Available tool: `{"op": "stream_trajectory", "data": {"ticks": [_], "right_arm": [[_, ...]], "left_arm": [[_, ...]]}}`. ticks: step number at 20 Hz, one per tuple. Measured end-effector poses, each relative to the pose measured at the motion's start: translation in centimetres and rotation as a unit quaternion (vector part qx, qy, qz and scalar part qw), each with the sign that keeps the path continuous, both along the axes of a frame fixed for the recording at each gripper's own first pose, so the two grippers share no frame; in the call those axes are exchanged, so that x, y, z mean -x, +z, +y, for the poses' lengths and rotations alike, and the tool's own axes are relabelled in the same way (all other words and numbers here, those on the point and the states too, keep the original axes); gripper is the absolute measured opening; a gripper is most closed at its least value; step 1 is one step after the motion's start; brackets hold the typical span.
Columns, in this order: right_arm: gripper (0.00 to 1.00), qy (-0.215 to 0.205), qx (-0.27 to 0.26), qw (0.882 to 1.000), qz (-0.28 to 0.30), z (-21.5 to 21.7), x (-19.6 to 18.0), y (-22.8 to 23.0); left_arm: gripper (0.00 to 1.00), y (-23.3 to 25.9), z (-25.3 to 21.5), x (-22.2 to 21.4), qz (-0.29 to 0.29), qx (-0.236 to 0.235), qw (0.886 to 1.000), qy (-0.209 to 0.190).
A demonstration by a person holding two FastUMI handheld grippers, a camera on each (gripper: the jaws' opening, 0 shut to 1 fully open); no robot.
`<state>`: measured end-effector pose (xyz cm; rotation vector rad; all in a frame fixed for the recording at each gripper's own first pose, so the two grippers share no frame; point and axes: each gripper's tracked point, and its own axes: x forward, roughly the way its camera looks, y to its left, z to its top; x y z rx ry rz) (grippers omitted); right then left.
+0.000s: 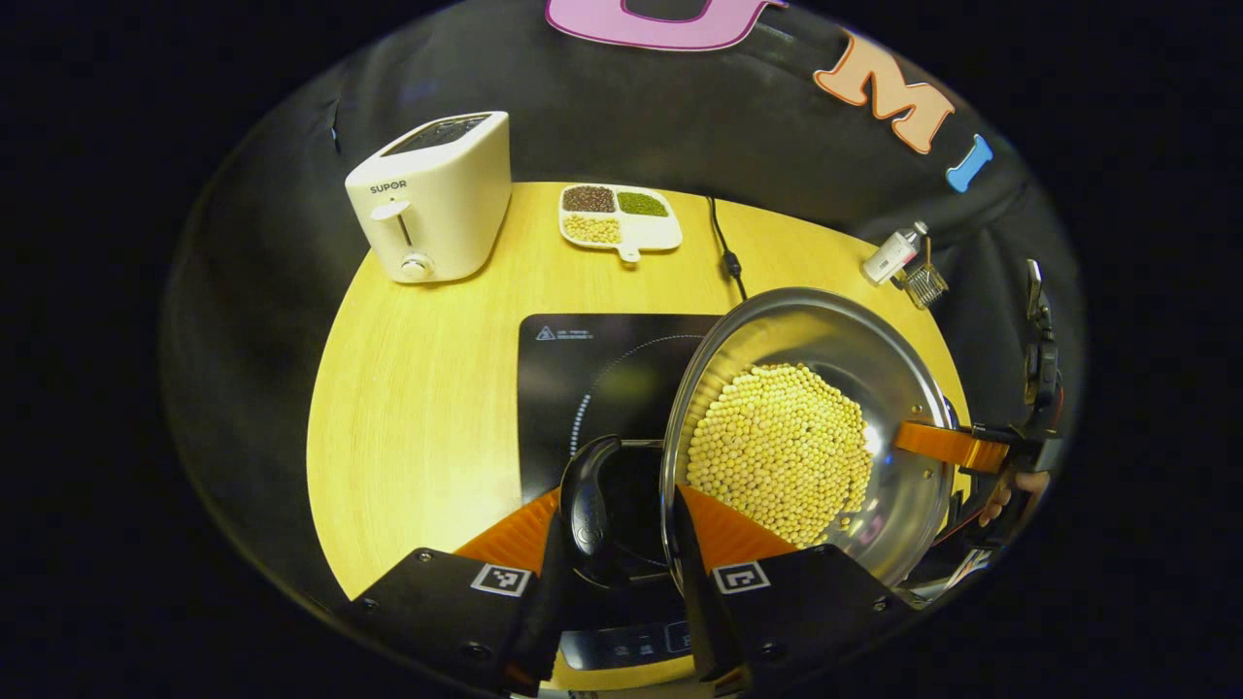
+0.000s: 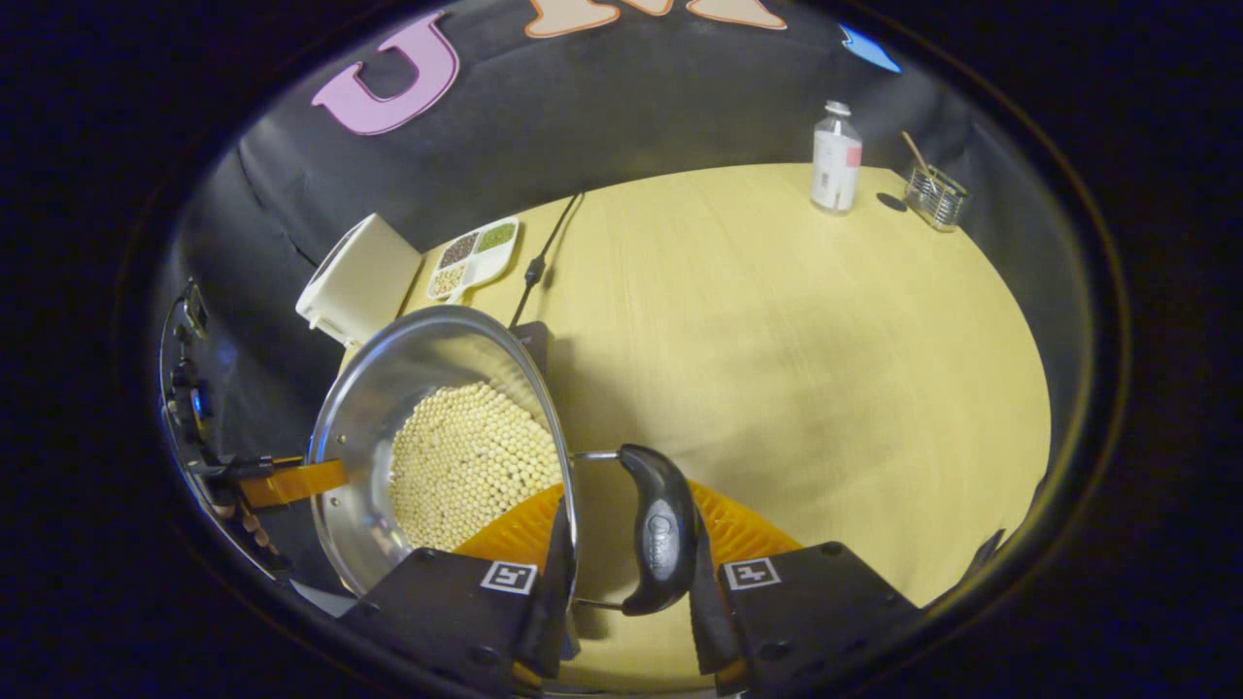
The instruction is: First push the handle of the pot to place it horizontally, then grasp the pot with both hands and set it on the induction cooktop.
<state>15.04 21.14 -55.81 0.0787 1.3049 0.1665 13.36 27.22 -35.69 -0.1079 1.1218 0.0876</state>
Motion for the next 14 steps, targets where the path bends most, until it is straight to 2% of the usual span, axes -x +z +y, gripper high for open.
{"op": "stream_trajectory", "data": {"ticks": [3, 4, 6, 11, 12, 13, 14], "right_arm": [[0.54, -0.007, -0.003, 1.0, 0.0, 2.2, -0.2, -0.5], [0.49, -0.01, -0.004, 1.0, 0.003, 3.0, -0.1, -0.7], [0.48, -0.016, -0.006, 1.0, 0.002, 4.2, -0.1, -0.9], [0.48, -0.016, -0.006, 1.0, 0.003, 5.1, -0.6, -0.9], [0.58, -0.017, -0.003, 1.0, 0.002, 5.2, -0.7, -1.0], [0.52, -0.015, 0.002, 1.0, 0.003, 5.1, -0.7, -1.3], [0.62, -0.013, 0.008, 1.0, 0.003, 4.9, -0.6, -1.2]], "left_arm": [[0.53, 0.9, 2.1, -0.6, -0.013, -0.02, 1.0, -0.017], [0.54, 1.0, 2.9, -0.8, -0.019, -0.027, 0.999, -0.019], [0.54, 1.4, 4.1, -1.0, -0.032, -0.037, 0.999, -0.022], [0.55, 1.5, 5.2, -1.2, -0.061, -0.033, 0.997, -0.015], [0.57, 1.4, 5.2, -1.4, -0.067, -0.032, 0.997, -0.013], [0.59, 1.4, 5.2, -1.4, -0.07, -0.03, 0.997, -0.013], [0.61, 1.4, 5.1, -1.5, -0.075, -0.03, 0.997, -0.015]]}}
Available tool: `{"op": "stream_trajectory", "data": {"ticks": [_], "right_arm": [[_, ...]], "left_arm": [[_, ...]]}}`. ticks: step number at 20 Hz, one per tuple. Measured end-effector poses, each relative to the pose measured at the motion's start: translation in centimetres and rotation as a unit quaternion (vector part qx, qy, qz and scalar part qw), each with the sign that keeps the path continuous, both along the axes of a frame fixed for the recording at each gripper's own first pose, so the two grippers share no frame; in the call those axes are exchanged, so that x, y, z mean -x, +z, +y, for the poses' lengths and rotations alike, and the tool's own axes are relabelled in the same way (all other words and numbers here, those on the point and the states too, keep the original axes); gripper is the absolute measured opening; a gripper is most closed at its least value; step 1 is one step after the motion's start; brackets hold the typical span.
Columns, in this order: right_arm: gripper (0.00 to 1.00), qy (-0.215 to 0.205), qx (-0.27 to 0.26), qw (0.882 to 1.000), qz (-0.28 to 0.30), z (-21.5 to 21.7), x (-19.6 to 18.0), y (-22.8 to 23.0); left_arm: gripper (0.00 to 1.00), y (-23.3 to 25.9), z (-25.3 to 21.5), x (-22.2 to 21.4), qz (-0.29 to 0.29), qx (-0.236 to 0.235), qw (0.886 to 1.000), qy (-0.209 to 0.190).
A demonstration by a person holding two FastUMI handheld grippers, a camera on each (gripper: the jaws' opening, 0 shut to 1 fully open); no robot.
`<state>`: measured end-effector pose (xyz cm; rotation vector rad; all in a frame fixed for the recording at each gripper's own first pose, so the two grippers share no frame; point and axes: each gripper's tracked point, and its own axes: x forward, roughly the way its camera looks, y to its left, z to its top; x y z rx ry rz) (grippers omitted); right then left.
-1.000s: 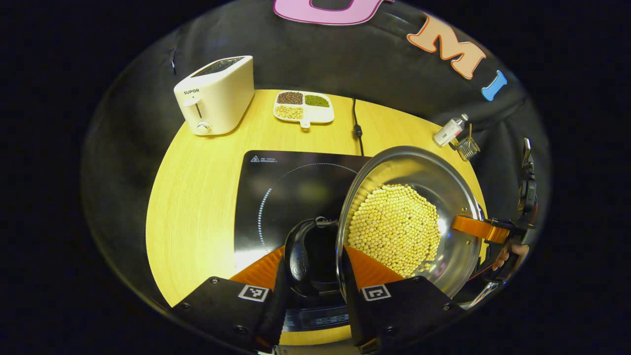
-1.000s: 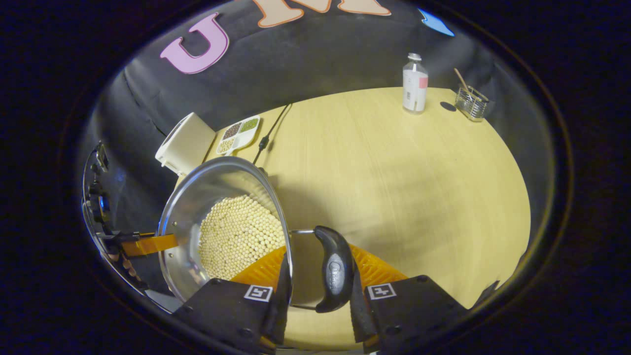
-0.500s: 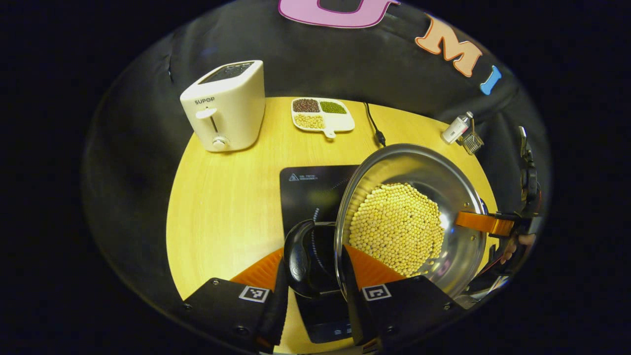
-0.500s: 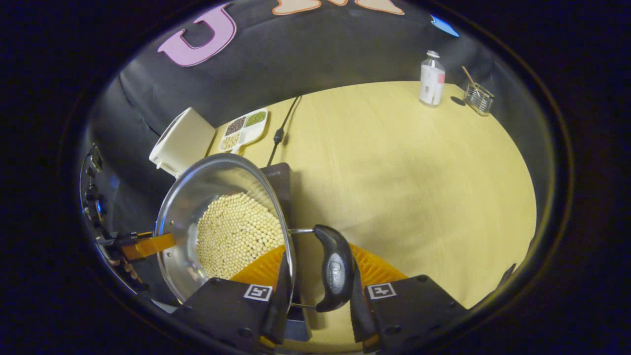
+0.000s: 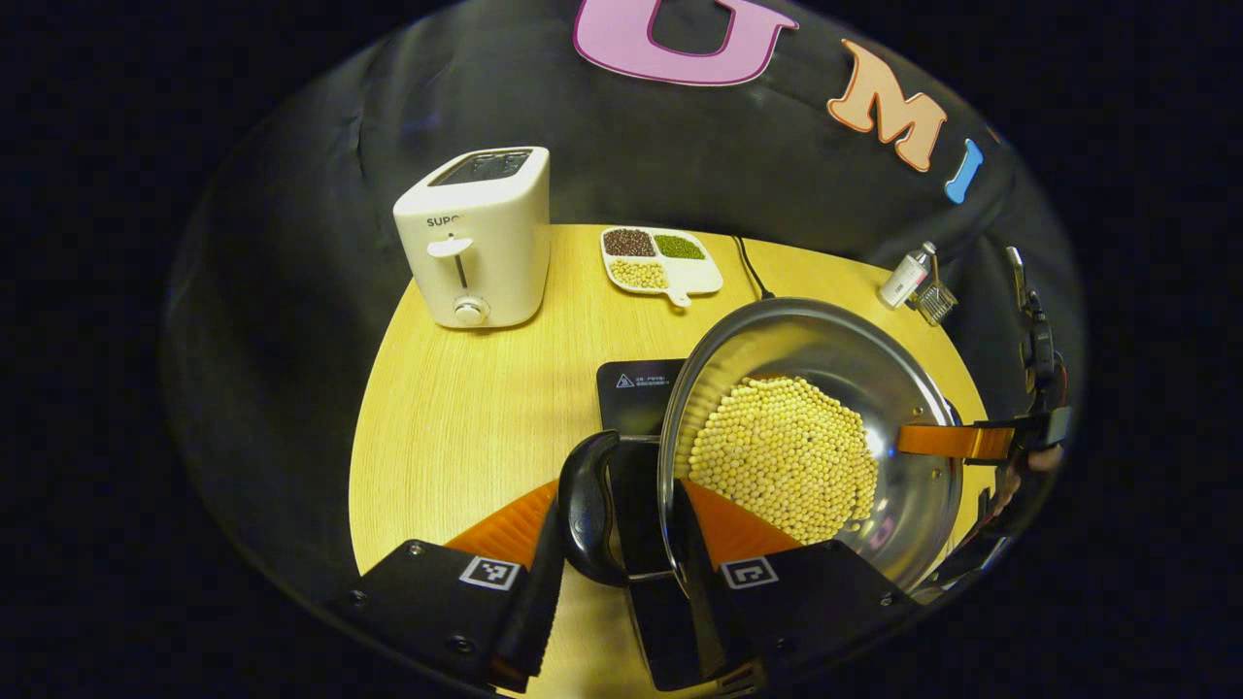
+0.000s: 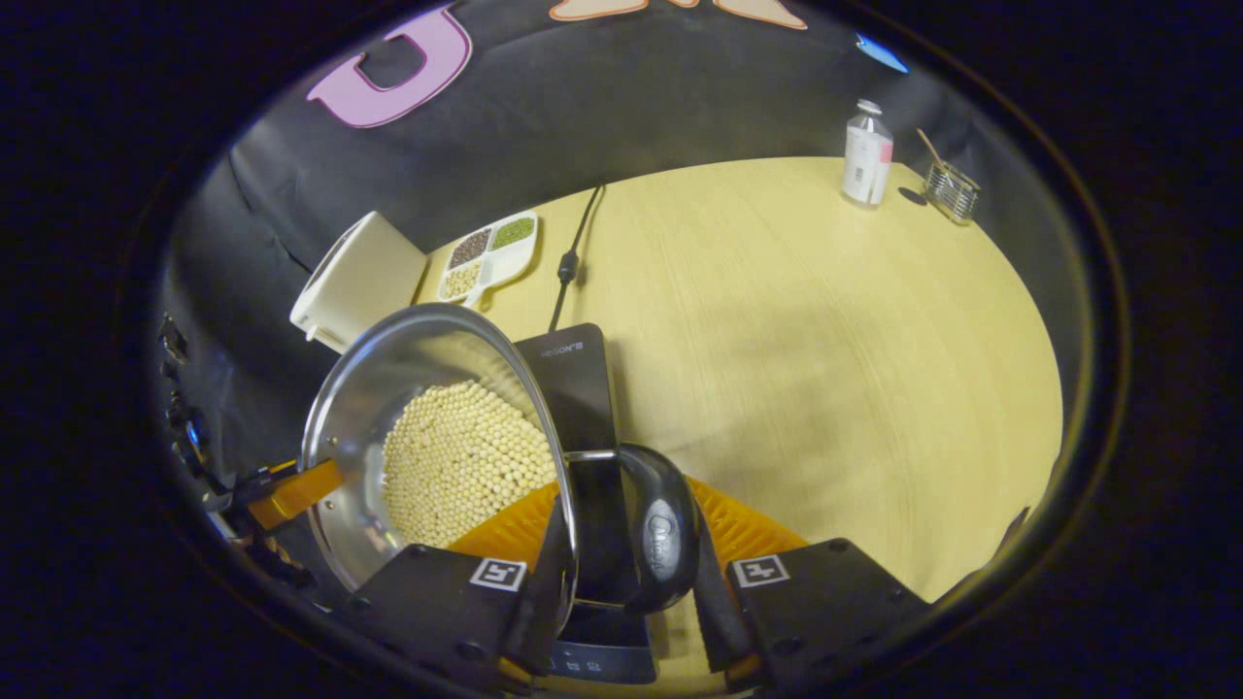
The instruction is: First push the handle of the pot to place it horizontally, then grasp the pot with both hands and set it on the induction cooktop.
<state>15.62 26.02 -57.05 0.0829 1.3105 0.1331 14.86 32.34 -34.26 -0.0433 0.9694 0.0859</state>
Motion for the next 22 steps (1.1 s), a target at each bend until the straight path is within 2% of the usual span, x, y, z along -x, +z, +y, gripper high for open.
{"op": "stream_trajectory", "data": {"ticks": [1, 2, 4, 5, 7, 8, 9, 10, 11, 12, 14, 15, 16, 19, 22], "right_arm": [[0.58, -0.002, 0.007, 1.0, -0.009, -0.4, -0.4, 0.3], [0.68, -0.004, 0.008, 1.0, -0.018, -0.5, -0.9, 0.6], [0.76, -0.003, 0.0, 1.0, -0.02, -0.7, -0.9, 1.5], [0.76, -0.002, 0.001, 1.0, -0.022, -1.0, -1.0, 1.9], [0.82, 0.002, 0.002, 1.0, -0.028, -1.7, -0.8, 2.6], [0.89, 0.004, 0.0, 1.0, -0.03, -1.8, -0.8, 3.0], [0.87, 0.006, -0.001, 0.999, -0.032, -1.9, -0.8, 3.4], [0.87, 0.007, -0.002, 0.999, -0.033, -2.1, -0.6, 4.0], [0.87, 0.009, 0.0, 0.999, -0.037, -2.4, -0.6, 4.5], [0.91, 0.01, 0.001, 0.999, -0.04, -2.8, -0.4, 5.1], [0.93, 0.014, 0.0, 0.999, -0.05, -3.3, 0.0, 6.3], [0.94, 0.016, 0.003, 0.998, -0.059, -3.6, 0.0, 6.9], [0.92, 0.017, 0.002, 0.998, -0.068, -4.1, 0.1, 7.5], [0.87, 0.02, -0.01, 0.995, -0.093, -5.1, 0.1, 10.0], [0.87, 0.02, -0.02, 0.992, -0.121, -7.0, 0.0, 12.1]], "left_arm": [[0.62, -0.2, -0.1, 0.1, -0.001, 0.004, 1.0, 0.0], [0.65, -0.2, -0.3, 0.5, 0.002, 0.012, 1.0, 0.005], [0.71, -0.3, -0.2, 1.0, -0.004, 0.026, 0.999, 0.027], [0.73, -0.1, -0.3, 1.1, -0.013, 0.032, 0.999, 0.036], [0.74, 0.4, -0.8, 1.4, -0.03, 0.039, 0.998, 0.032], [0.74, 0.6, -0.9, 1.4, -0.036, 0.034, 0.998, 0.025], [0.74, 0.7, -0.9, 1.5, -0.038, 0.02, 0.999, 0.018], [0.79, 1.1, -0.5, 1.5, -0.042, -0.001, 0.999, 0.015], [0.75, 1.6, 0.0, 1.5, -0.049, -0.025, 0.998, 0.014], [0.75, 2.8, 0.6, 1.1, -0.069, -0.052, 0.996, 0.017], [0.76, 5.4, 0.9, 0.1, -0.122, -0.089, 0.988, 0.02], [0.79, 6.3, 0.8, 0.1, -0.141, -0.1, 0.985, 0.022], [0.76, 7.0, 0.7, 0.3, -0.153, -0.112, 0.982, 0.025], [0.77, 9.9, -0.1, 0.8, -0.194, -0.135, 0.971, 0.028], [0.77, 11.9, -2.4, 1.9, -0.207, -0.144, 0.967, 0.019]]}}
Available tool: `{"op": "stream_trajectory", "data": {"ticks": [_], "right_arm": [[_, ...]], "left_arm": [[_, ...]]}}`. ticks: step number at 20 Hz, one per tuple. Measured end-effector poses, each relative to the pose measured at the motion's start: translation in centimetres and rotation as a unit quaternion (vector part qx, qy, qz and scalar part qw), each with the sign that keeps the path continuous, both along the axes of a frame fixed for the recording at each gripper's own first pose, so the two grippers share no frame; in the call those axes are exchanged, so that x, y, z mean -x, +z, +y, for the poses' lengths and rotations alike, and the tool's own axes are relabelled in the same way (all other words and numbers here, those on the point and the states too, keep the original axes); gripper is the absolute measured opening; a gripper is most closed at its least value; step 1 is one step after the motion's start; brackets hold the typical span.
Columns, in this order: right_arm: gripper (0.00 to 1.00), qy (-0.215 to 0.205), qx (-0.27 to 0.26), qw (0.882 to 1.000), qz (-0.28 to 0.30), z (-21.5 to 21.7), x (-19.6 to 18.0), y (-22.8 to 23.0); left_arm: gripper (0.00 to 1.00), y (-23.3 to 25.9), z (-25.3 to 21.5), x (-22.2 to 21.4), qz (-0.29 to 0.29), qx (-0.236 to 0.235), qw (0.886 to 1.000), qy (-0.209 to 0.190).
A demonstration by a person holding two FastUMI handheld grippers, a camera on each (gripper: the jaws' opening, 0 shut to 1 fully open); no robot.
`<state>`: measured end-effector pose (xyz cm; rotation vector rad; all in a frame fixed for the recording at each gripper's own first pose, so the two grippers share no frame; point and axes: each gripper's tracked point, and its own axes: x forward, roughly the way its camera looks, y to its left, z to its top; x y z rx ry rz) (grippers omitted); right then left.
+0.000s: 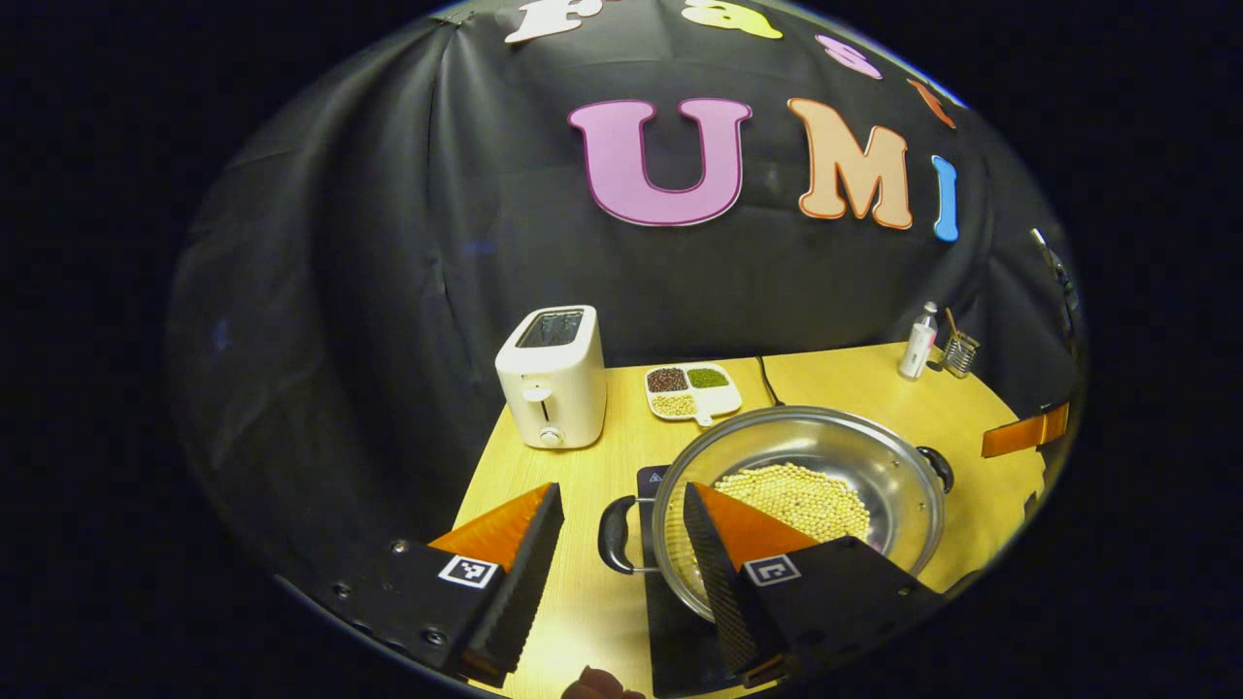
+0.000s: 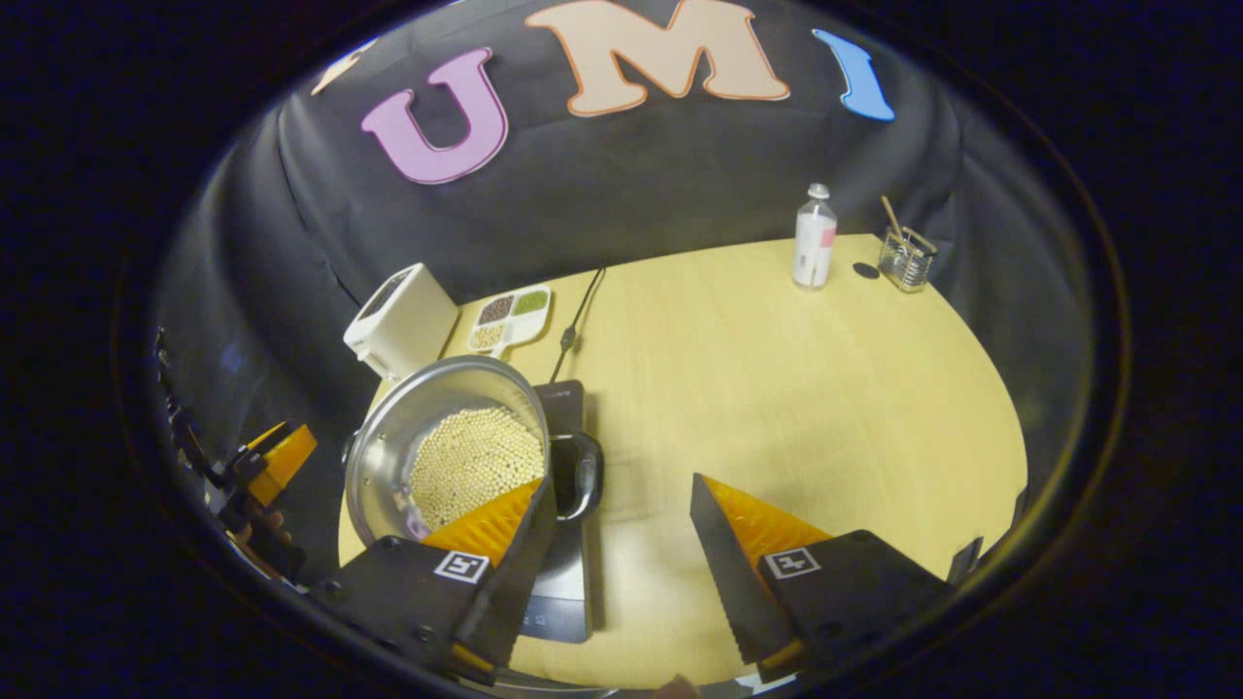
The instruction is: First push the handle of the pot to place it horizontally, then grasp the pot with both hands and set it on the induction cooktop.
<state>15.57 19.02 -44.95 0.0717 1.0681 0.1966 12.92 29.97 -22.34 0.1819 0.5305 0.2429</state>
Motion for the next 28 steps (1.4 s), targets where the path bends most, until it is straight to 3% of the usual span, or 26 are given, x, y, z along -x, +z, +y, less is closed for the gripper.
{"op": "stream_trajectory", "data": {"ticks": [5, 11, 13, 17, 18, 19, 22, 24, 25, 28], "right_arm": [[0.83, 0.012, -0.005, 0.998, -0.062, -6.6, 1.4, 4.9], [0.87, 0.015, -0.011, 0.99, -0.138, -16.3, 5.0, 10.8], [0.83, 0.005, -0.025, 0.989, -0.147, -18.1, 5.9, 11.5], [0.83, -0.026, -0.052, 0.983, -0.173, -21.8, 7.2, 14.8], [0.87, -0.035, -0.06, 0.98, -0.187, -22.5, 6.8, 16.1], [0.83, -0.042, -0.068, 0.977, -0.197, -23.1, 6.5, 17.1], [0.82, -0.056, -0.084, 0.968, -0.23, -24.5, 6.5, 21.2], [0.87, -0.054, -0.085, 0.961, -0.257, -25.3, 6.4, 24.3], [0.82, -0.055, -0.087, 0.957, -0.271, -25.4, 6.2, 25.8], [0.82, -0.056, -0.084, 0.945, -0.311, -25.3, 7.1, 29.9]], "left_arm": [[0.77, 3.0, -7.4, 2.3, -0.026, -0.005, 1.0, -0.007], [0.82, 4.9, -22.6, 5.5, -0.061, 0.047, 0.996, -0.036], [0.83, 5.3, -26.5, 6.6, -0.06, 0.051, 0.996, -0.047], [0.83, 6.4, -30.3, 9.5, -0.038, 0.049, 0.997, -0.043], [0.84, 7.9, -31.0, 9.4, -0.054, 0.038, 0.997, -0.048], [0.84, 9.7, -32.0, 9.2, -0.071, 0.021, 0.996, -0.055], [0.84, 13.6, -35.1, 9.0, -0.115, -0.006, 0.99, -0.08], [0.83, 16.5, -37.8, 9.0, -0.153, -0.01, 0.983, -0.105], [0.84, 17.7, -38.6, 9.1, -0.171, -0.014, 0.978, -0.117], [0.83, 21.3, -39.4, 10.1, -0.22, -0.015, 0.968, -0.123]]}}
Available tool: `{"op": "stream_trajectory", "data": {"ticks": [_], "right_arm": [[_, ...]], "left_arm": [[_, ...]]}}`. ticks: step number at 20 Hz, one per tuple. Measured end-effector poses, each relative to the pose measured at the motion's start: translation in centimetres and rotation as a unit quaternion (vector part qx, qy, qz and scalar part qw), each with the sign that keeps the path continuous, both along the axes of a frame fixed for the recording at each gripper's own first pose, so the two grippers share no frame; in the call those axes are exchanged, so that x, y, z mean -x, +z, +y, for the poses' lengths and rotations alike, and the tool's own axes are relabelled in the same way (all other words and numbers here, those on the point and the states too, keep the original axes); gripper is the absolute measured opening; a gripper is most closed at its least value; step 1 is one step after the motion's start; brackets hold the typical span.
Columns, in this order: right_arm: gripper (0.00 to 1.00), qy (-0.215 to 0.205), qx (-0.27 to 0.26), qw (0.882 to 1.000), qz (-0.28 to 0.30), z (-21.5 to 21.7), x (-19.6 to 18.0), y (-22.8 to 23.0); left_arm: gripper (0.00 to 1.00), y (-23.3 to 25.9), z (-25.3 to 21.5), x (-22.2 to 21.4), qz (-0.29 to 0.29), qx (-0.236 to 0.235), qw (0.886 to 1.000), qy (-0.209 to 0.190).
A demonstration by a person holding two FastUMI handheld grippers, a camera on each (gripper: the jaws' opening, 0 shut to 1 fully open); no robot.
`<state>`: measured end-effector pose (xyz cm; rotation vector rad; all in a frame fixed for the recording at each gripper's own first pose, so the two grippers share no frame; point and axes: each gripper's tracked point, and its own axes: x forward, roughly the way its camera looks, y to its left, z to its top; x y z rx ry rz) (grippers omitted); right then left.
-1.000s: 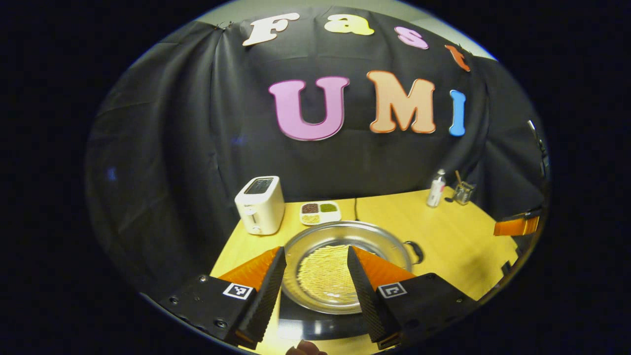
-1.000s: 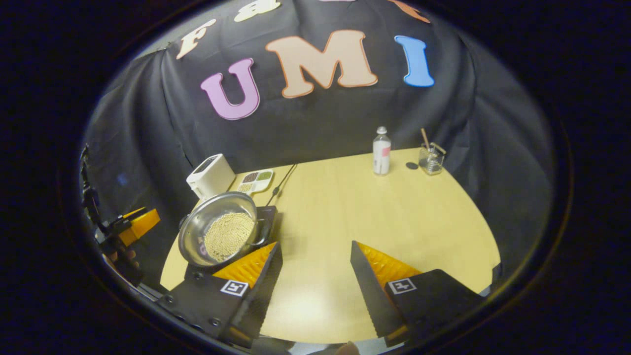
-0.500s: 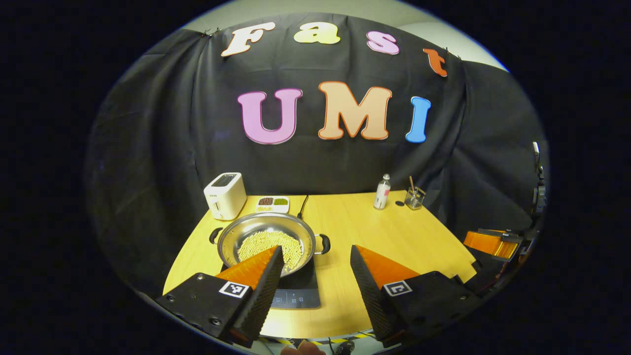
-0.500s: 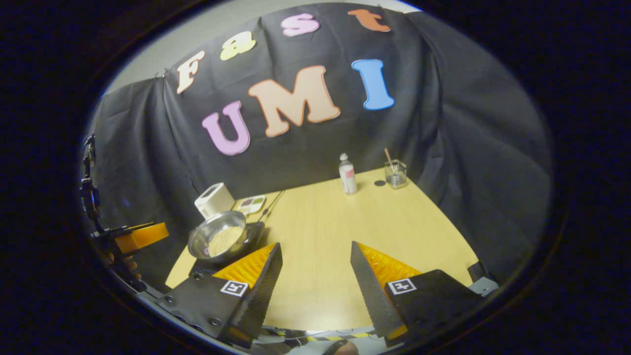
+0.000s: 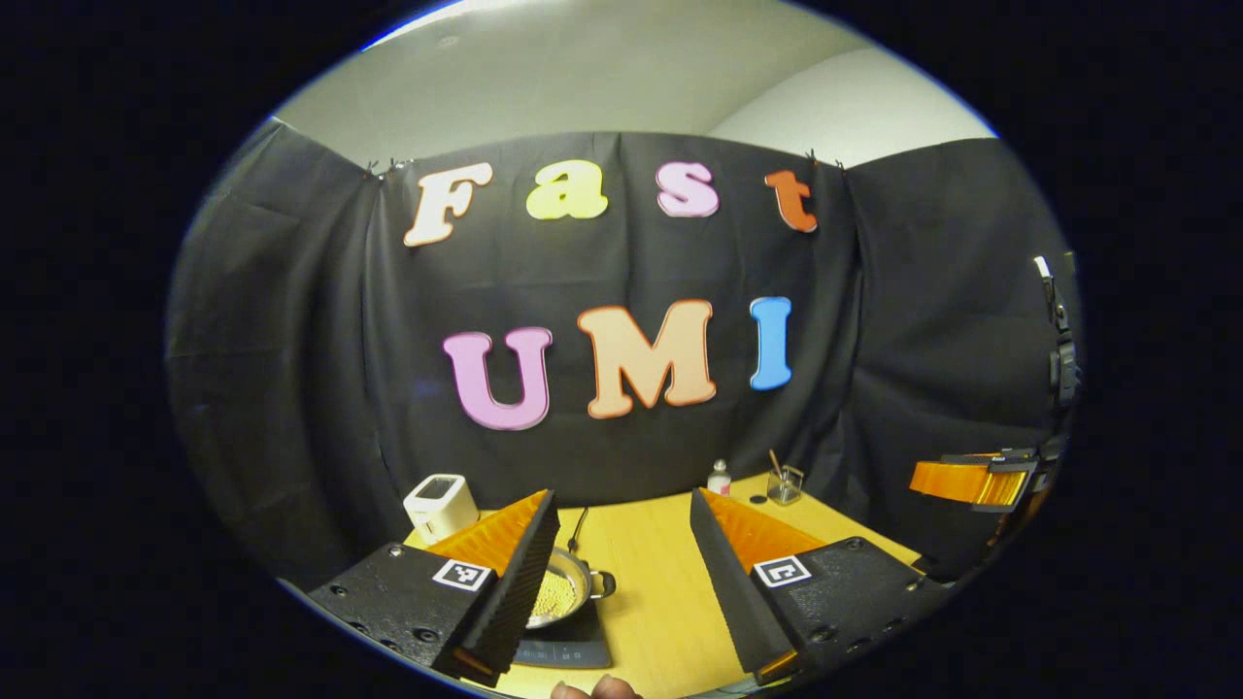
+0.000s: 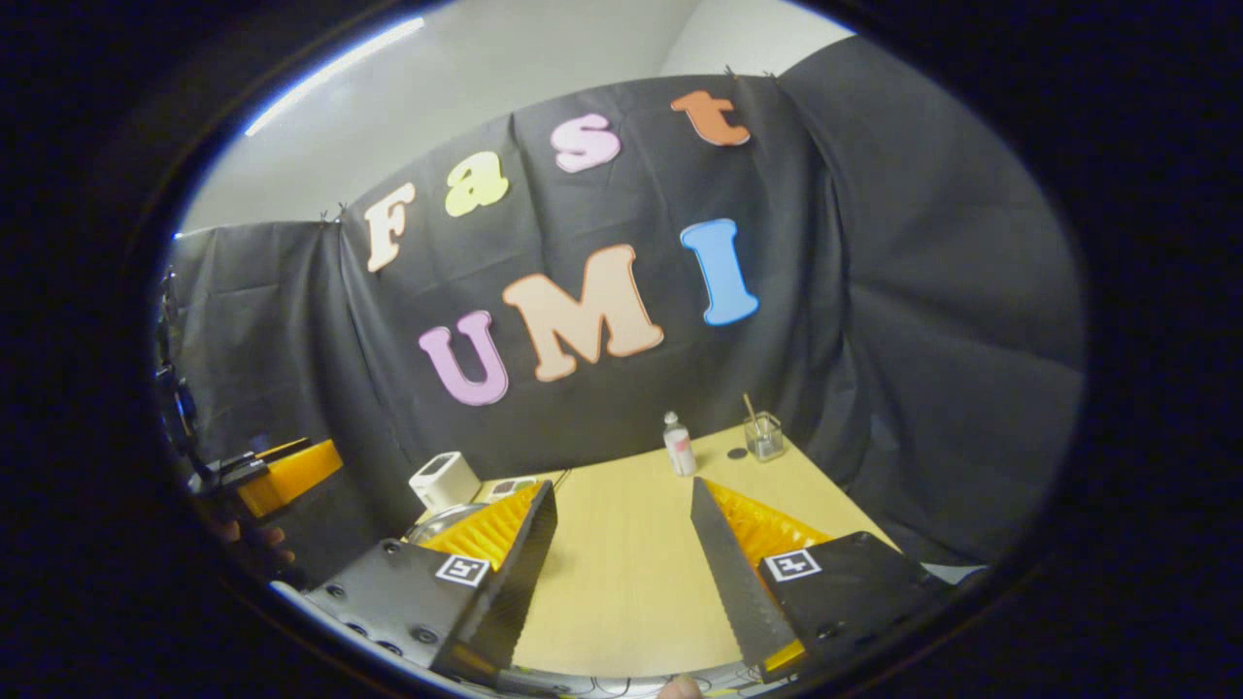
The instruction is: First push the handle of the pot to place it horizontally, then grasp the pot with both hands and set it on the induction cooktop.
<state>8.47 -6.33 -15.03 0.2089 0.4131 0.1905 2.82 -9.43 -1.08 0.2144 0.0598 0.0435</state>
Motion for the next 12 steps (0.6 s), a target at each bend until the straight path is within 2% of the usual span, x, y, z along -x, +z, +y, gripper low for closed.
{"op": "stream_trajectory", "data": {"ticks": [3, 4, 5, 7, 10, 11, 12], "right_arm": [[0.82, 0.003, 0.022, 0.999, -0.038, 0.6, 1.4, 2.7], [0.89, 0.007, 0.028, 0.998, -0.049, 1.2, 2.1, 3.4], [0.84, 0.011, 0.031, 0.998, -0.06, 1.8, 2.6, 4.0], [0.87, 0.009, 0.037, 0.996, -0.08, 2.6, 3.4, 5.2], [0.88, -0.006, 0.057, 0.994, -0.096, 2.3, 4.9, 6.2], [0.93, -0.01, 0.068, 0.992, -0.104, 2.2, 5.3, 6.6], [0.9, -0.01, 0.081, 0.99, -0.112, 2.2, 5.7, 6.7]], "left_arm": [[0.84, 2.3, -0.5, 2.2, -0.04, 0.011, 0.999, -0.013], [0.84, 2.7, -0.3, 3.0, -0.046, 0.005, 0.999, -0.016], [0.84, 2.6, 0.1, 3.9, -0.051, -0.001, 0.999, -0.016], [0.84, 2.7, 1.2, 5.6, -0.06, -0.003, 0.998, -0.012], [0.94, 1.2, 3.4, 7.4, -0.048, 0.006, 0.999, -0.006], [0.96, 0.7, 4.2, 7.7, -0.041, 0.01, 0.999, -0.003], [0.94, 0.6, 4.9, 7.9, -0.04, 0.015, 0.999, -0.001]]}}
